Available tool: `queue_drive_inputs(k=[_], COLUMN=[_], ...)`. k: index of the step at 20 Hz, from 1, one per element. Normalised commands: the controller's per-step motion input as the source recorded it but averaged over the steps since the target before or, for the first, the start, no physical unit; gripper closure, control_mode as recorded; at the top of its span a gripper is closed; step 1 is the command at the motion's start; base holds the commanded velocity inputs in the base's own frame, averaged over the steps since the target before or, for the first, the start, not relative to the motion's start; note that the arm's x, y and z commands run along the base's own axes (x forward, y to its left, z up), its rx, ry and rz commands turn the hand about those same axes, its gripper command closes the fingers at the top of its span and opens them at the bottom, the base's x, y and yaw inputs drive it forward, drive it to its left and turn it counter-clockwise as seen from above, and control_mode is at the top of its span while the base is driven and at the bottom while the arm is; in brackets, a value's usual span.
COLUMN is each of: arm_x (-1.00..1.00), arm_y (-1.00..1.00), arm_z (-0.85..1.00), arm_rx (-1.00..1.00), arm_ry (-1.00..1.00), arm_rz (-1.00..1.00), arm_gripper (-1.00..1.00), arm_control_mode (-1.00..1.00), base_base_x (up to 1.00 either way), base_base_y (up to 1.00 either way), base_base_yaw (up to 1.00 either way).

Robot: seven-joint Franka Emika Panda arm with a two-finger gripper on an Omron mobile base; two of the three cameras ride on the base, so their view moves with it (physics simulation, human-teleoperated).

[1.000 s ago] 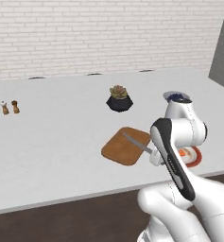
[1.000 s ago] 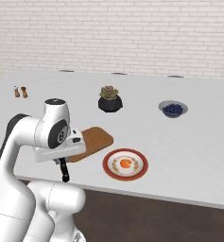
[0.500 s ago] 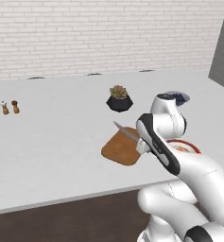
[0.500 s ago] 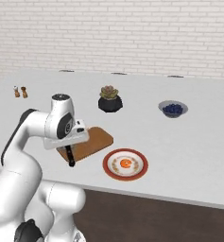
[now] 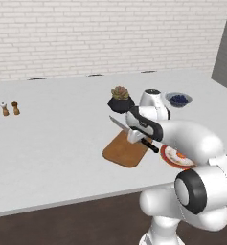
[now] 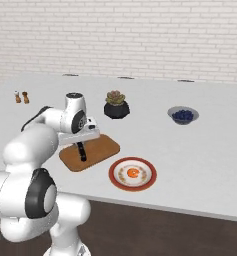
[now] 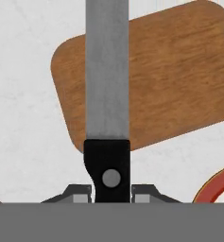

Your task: Pick up the knife from the drawer and place it on the cutting board. Then place the meat from the plate to the cutting board.

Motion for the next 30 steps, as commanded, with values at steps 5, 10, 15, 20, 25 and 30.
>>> queue_drive_inputs(k=[5, 10, 15, 20, 25, 30], arm_x=[0.67, 0.05, 0.05, 0.18, 0.40, 0.57], arm_y=[-0.15, 0.00, 0.00, -0.01, -0.04, 0.00], arm_z=[-0.03, -0.15, -0.41, -0.49, -0.44, -0.42], arm_rx=[0.00, 0.00, -0.01, -0.03, -0.06, -0.05], arm_ry=[0.16, 0.03, 0.00, -0.01, 0.00, 0.00], arm_rz=[-0.12, -0.03, 0.00, -0.02, -0.03, -0.03], arm_gripper=[1.00, 1.00, 1.00, 1.00, 1.00, 1.00], arm_control_mode=[-1.00, -1.00, -1.00, -1.00, -1.00, -1.00], base_base_x=[0.00, 0.00, 0.00, 0.00, 0.00, 0.00], base_base_y=[0.00, 0.00, 0.00, 0.00, 0.00, 0.00], base_base_yaw=[0.00, 0.00, 0.00, 0.00, 0.00, 0.00])
